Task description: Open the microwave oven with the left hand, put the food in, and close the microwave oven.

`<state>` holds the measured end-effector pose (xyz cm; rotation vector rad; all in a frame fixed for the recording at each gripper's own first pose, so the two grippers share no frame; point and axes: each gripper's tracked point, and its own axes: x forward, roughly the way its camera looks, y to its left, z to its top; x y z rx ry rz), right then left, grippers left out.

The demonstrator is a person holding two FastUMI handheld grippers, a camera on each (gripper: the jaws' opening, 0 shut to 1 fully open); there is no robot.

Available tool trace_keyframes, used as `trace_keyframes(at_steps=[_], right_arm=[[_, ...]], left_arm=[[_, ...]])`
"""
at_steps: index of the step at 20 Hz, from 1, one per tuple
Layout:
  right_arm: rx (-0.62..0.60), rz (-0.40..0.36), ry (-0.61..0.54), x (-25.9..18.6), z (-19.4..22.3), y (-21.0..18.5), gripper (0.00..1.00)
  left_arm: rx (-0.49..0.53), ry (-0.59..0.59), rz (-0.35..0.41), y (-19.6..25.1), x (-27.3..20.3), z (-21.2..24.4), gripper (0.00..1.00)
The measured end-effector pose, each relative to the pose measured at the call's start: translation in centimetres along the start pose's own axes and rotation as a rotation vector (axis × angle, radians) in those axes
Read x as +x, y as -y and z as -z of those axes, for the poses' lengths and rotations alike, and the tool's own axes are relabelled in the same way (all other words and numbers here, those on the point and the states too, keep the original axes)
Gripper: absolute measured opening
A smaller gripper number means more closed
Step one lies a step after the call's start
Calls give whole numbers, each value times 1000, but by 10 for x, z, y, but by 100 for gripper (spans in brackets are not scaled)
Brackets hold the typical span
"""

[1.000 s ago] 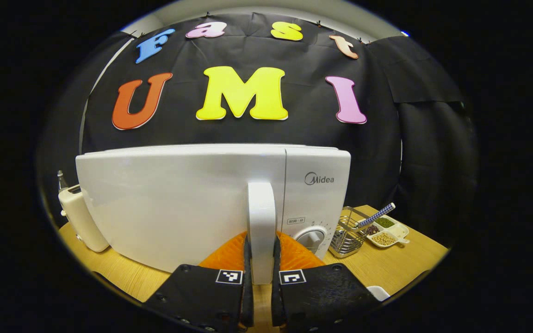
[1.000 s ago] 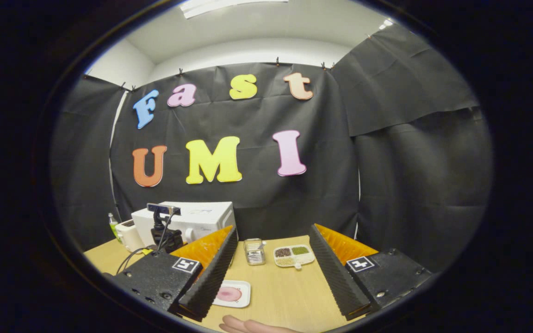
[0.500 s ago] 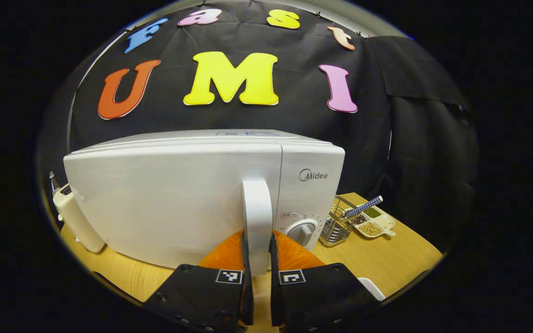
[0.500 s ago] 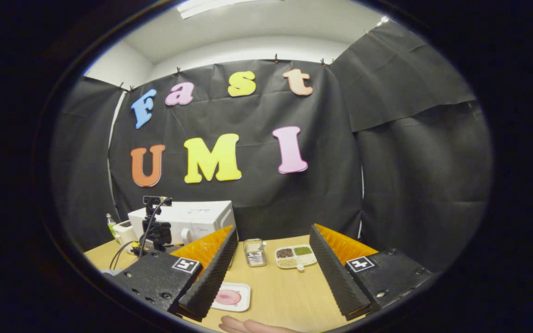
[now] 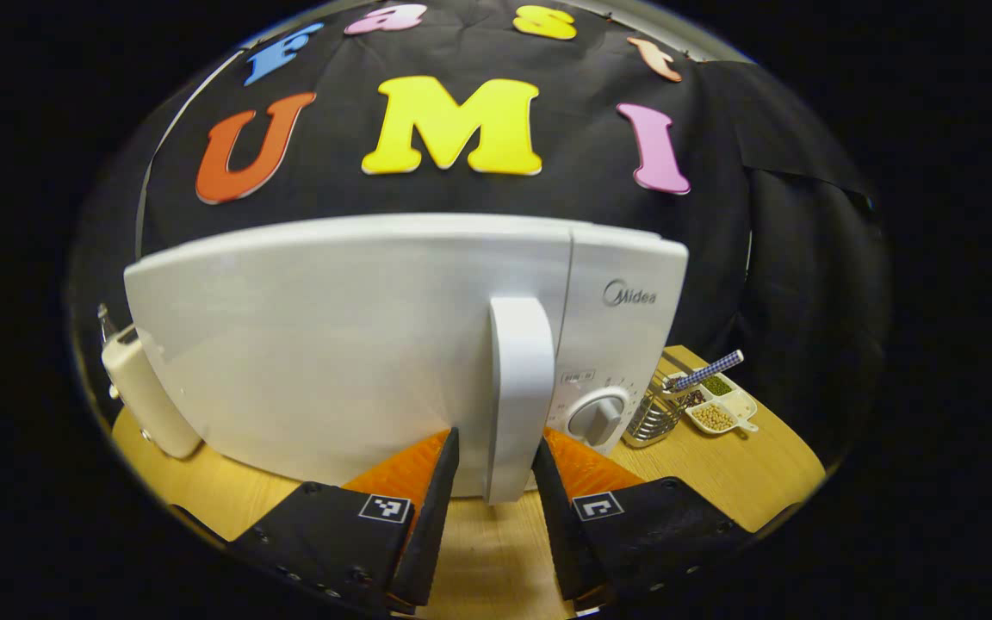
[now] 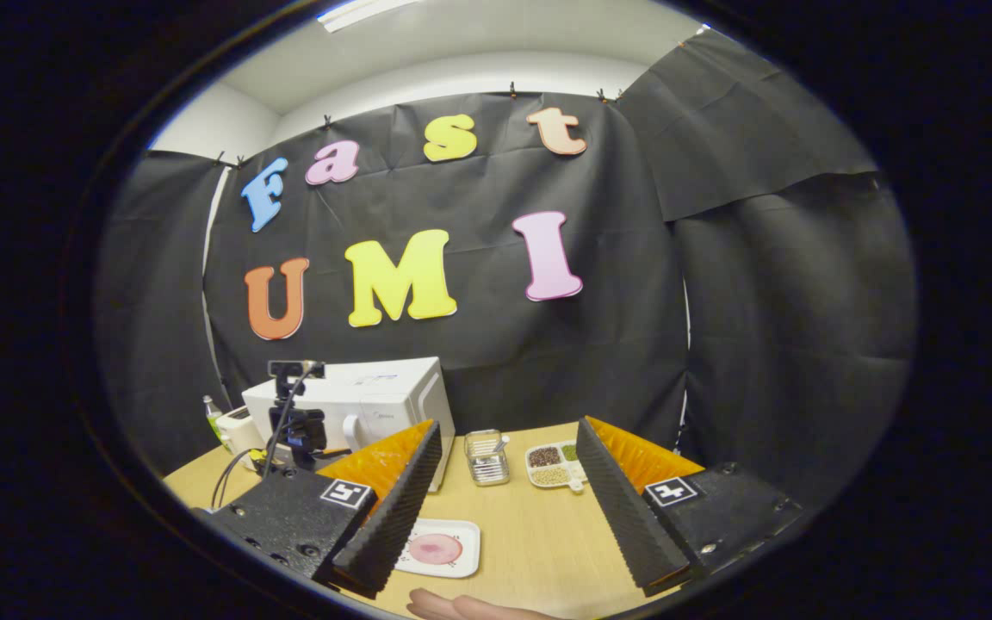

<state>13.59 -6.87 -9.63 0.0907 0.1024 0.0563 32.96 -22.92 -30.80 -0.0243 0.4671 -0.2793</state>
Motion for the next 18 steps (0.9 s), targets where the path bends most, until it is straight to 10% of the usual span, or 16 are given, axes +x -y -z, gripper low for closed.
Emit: trace_keyframes(at_steps=[6,7,11,18], right_arm=[[-49,-8,2,15,1,8,91],[-50,-11,-4,18,4,10,100],[-35,-13,-36,28,16,17,91],[-16,1,-57,37,25,21,91]], left_arm=[[81,147,-52,10,0,-13,50],[85,187,-61,12,-3,-19,29],[68,201,-108,12,-2,-19,14],[45,276,-86,15,-15,-30,14]])
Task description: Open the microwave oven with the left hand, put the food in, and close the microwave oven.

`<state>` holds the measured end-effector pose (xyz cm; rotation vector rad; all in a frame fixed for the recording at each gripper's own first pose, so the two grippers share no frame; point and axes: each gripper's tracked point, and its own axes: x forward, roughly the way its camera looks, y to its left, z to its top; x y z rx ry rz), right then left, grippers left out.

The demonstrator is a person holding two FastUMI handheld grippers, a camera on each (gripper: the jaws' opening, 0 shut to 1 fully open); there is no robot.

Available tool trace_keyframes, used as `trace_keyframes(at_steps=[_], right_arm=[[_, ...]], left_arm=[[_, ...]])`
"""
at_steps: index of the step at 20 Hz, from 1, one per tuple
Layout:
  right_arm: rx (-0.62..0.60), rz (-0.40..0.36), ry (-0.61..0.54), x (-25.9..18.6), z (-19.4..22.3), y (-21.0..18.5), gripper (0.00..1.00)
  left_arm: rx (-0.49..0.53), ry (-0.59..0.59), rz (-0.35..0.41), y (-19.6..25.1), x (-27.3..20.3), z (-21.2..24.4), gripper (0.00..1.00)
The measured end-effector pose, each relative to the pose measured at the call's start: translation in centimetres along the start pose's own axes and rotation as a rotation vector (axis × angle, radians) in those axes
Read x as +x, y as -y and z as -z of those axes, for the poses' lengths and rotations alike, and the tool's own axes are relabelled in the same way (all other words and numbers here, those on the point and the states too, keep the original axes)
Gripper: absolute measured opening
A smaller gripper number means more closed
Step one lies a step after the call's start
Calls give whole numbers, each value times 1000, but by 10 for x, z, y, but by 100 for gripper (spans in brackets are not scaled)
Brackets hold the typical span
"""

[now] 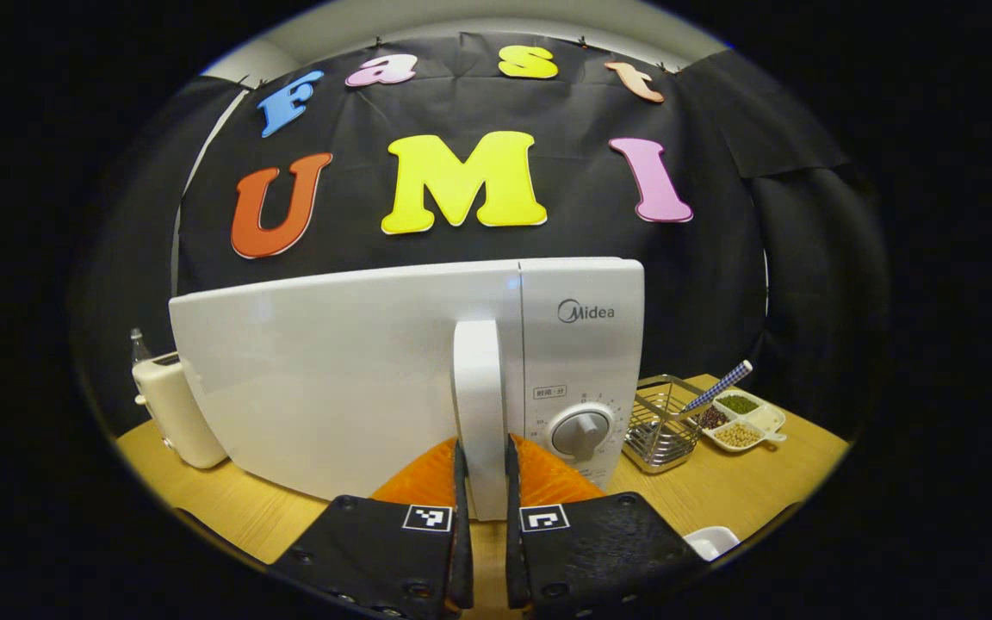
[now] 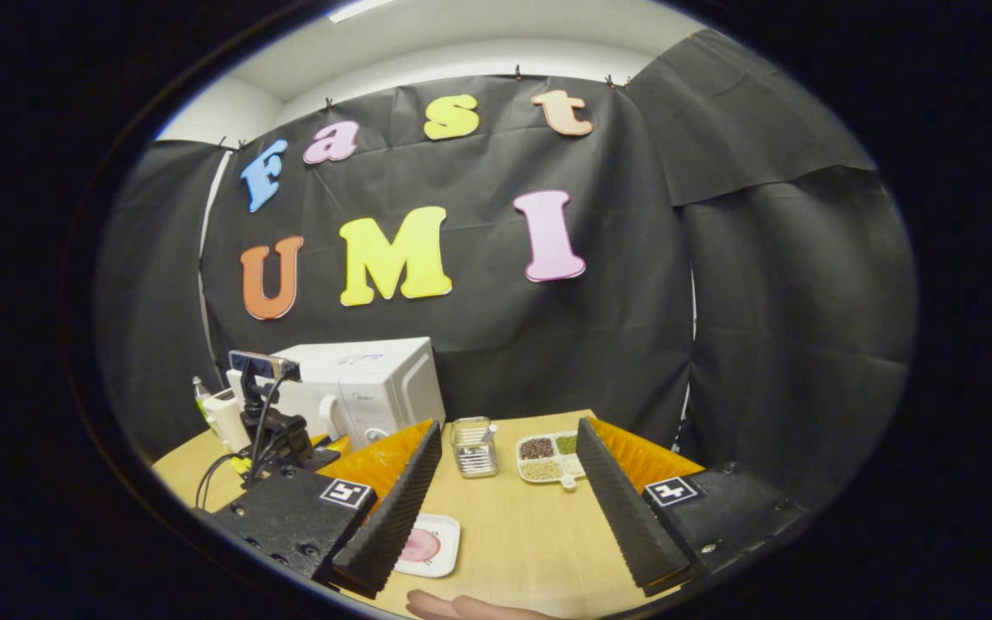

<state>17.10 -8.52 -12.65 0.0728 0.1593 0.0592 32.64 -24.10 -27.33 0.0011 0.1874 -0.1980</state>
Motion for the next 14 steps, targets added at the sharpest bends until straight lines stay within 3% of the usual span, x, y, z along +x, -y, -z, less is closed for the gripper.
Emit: trace_keyframes(at_steps=[1,2,5,6,7,8,9,10,11,12,13,14], right_arm=[[6,-2,-5,0,0,-2,91],[14,-10,-7,1,1,-6,100],[33,-27,-7,-2,2,-11,100],[35,-25,-8,-3,4,-10,100],[35,-19,-6,-4,3,-7,100],[33,-14,-2,-5,2,-6,100],[32,-6,0,-5,1,-4,91],[33,1,1,-6,2,-3,100],[39,0,3,-7,1,-5,91],[48,-13,5,-9,0,-10,91],[53,-23,5,-10,-1,-15,100],[52,-27,4,-10,0,-16,100]], left_arm=[[-14,-2,7,0,-2,-4,14],[-6,11,8,-1,-4,-6,14],[-32,23,31,2,-19,-12,14],[19,66,-15,-8,-28,-22,15],[65,215,-66,-30,-44,-59,7],[54,190,25,-17,-41,-66,0],[29,107,144,8,-46,-48,0],[43,153,118,0,-61,-60,0],[64,180,84,-19,-70,-71,0],[55,171,104,-19,-74,-66,0],[23,152,136,-14,-76,-60,0],[-7,145,175,-8,-78,-56,0]])
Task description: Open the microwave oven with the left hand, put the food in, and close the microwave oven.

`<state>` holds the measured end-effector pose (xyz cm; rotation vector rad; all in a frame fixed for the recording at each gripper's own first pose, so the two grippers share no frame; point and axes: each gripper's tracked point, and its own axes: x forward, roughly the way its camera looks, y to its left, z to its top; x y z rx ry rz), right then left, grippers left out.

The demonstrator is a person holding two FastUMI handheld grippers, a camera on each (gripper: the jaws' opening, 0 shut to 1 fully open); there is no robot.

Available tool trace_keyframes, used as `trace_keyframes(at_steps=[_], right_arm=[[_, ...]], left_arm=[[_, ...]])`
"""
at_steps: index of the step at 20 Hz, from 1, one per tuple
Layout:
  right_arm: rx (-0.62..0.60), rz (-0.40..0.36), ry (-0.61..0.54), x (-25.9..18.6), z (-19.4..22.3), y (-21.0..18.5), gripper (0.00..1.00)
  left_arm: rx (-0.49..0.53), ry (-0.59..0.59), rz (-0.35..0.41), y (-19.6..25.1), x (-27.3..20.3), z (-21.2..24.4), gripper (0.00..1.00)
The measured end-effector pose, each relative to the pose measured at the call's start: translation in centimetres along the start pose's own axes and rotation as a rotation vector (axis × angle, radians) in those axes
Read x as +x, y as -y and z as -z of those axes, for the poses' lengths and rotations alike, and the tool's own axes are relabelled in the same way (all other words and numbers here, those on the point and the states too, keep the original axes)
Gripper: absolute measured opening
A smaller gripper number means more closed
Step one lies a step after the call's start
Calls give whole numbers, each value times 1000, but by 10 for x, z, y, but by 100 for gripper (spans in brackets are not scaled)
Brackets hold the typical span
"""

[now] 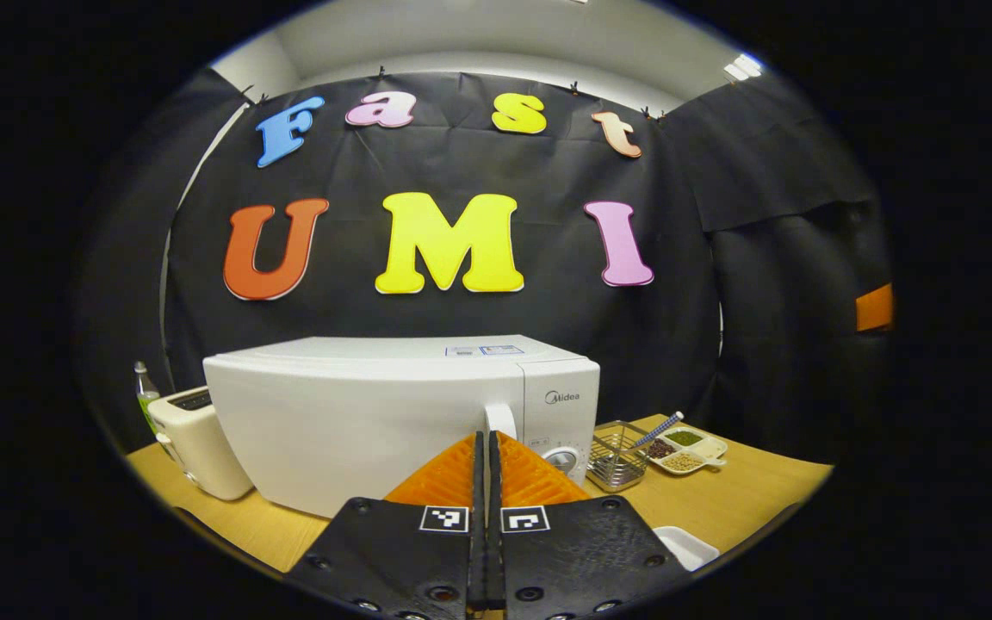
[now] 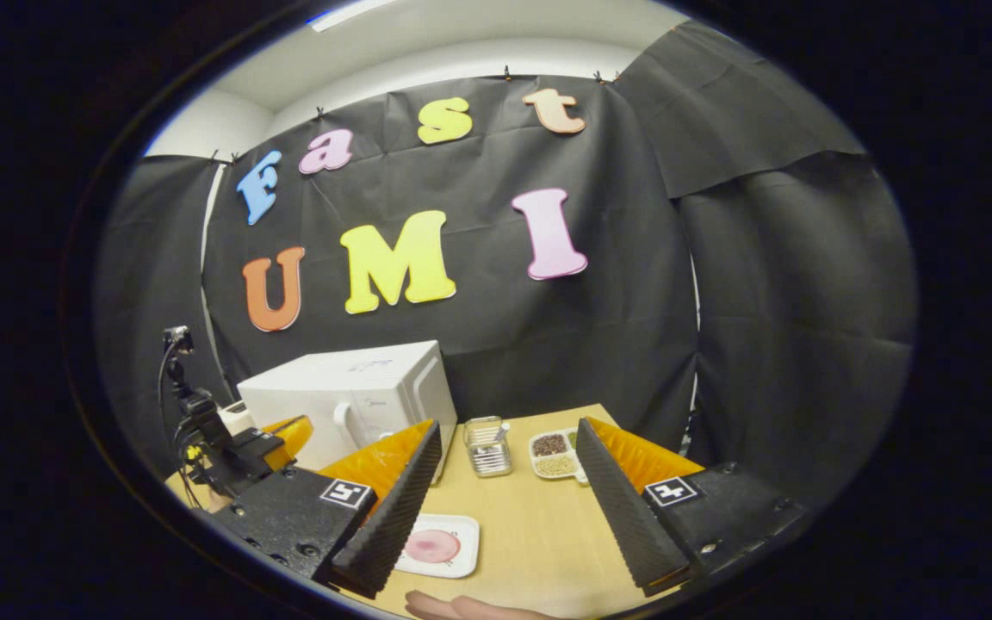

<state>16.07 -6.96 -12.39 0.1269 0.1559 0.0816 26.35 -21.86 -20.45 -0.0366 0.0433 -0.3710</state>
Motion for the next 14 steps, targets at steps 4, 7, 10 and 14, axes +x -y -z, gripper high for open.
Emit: trace_keyframes(at_steps=[4,7,10,14], right_arm=[[-23,1,9,-1,-3,0,100],[-36,11,12,2,-3,7,100],[-25,9,3,8,4,10,91],[-11,8,-24,16,16,17,100]], left_arm=[[-7,-11,-14,-7,8,10,0],[-8,6,-28,-5,28,19,36],[15,-22,-85,-10,45,29,87],[80,-86,-123,-13,69,46,82]])
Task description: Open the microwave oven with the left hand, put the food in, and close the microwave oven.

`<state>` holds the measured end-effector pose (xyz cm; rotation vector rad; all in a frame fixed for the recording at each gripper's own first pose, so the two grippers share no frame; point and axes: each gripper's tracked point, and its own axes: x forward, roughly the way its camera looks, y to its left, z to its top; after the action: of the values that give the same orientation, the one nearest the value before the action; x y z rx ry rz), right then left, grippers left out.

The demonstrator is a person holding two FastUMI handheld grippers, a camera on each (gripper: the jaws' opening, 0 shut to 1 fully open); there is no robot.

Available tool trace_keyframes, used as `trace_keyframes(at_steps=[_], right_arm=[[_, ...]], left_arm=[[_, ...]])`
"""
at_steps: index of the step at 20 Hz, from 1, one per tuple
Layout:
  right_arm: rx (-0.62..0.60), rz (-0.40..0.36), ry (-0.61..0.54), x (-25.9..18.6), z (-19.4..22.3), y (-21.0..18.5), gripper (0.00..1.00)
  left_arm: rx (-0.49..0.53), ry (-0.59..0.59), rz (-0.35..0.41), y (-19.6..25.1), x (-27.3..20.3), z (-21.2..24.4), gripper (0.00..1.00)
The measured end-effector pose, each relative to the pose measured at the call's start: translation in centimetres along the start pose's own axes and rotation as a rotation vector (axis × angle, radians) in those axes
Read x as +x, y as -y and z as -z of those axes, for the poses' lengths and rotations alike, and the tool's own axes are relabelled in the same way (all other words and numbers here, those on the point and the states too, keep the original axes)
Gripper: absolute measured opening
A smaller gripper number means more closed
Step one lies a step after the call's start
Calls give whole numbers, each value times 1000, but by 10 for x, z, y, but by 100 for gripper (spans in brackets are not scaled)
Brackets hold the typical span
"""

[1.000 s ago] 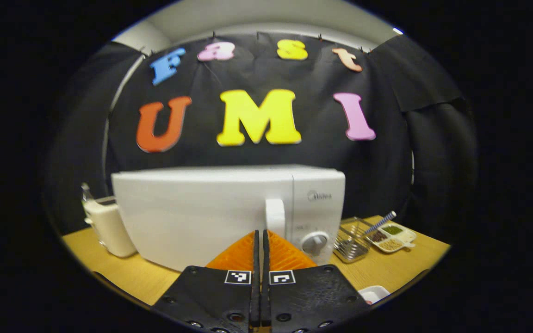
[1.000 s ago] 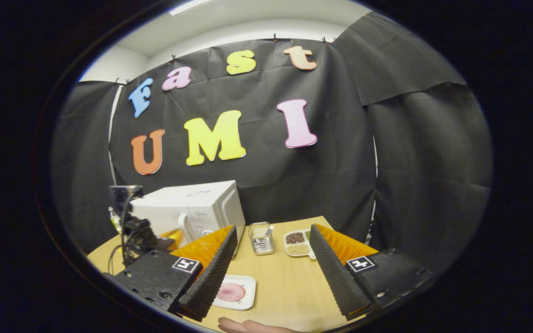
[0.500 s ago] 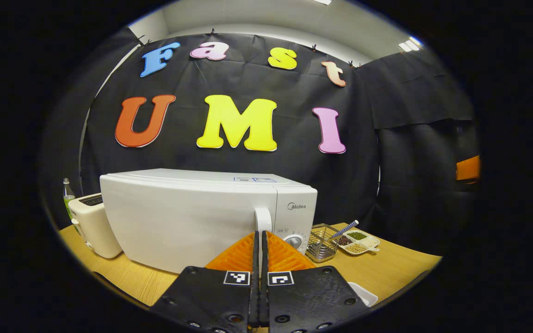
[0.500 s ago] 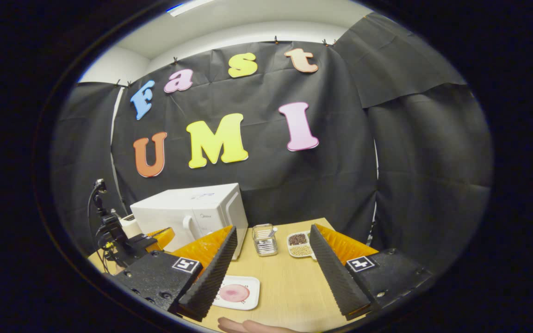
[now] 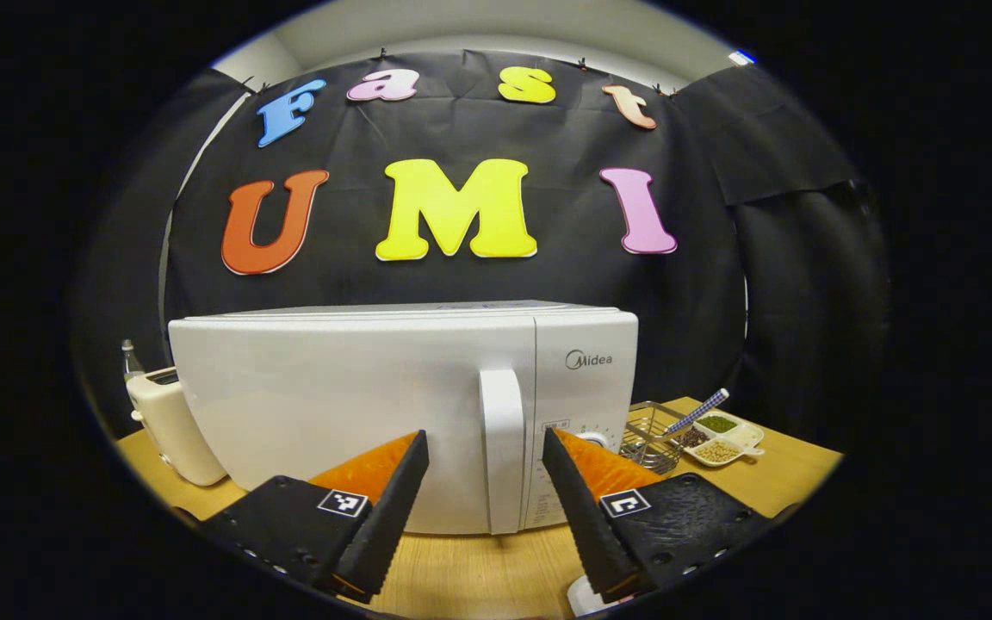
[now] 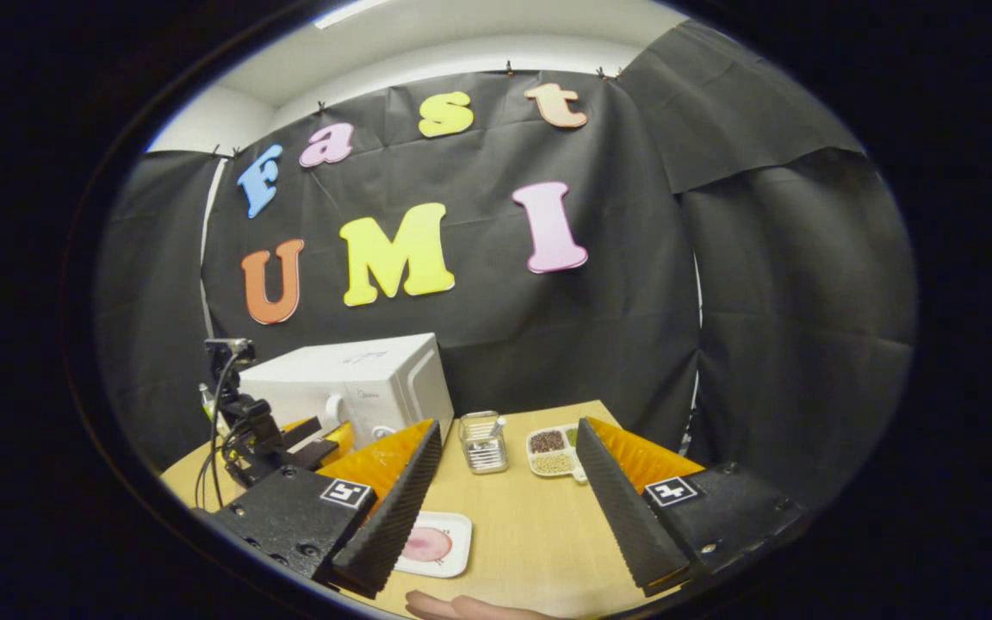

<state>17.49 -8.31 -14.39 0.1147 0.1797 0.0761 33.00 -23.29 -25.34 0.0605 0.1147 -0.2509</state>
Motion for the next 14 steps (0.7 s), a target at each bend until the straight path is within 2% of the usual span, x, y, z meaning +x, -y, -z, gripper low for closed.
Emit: trace_keyframes(at_steps=[1,3,4,5,6,7,8,9,12,13,14], right_arm=[[0,1,-5,2,2,1,100],[1,-2,-7,4,4,1,100],[-1,-5,-4,4,4,0,100],[-5,-6,-2,5,3,0,100],[-10,-7,-2,5,4,-1,91],[-11,-8,-2,4,5,-2,100],[-9,-11,-3,4,5,-2,100],[-8,-15,-3,4,6,-3,91],[-10,-4,5,2,7,5,91],[-13,6,8,2,7,10,100],[-16,16,13,1,8,14,100]], left_arm=[[-6,-26,4,4,7,6,56],[0,-31,-32,2,9,5,31],[8,-36,-31,4,10,3,46],[0,-36,-43,5,11,4,27],[-15,-52,-61,6,8,5,20],[-48,-63,-78,7,3,8,20],[-64,-65,-75,7,13,6,1],[-65,-74,-67,7,7,9,1],[-86,-70,-23,10,4,8,2],[-99,-70,-15,9,2,8,1],[-92,-75,-17,10,-9,8,2]])
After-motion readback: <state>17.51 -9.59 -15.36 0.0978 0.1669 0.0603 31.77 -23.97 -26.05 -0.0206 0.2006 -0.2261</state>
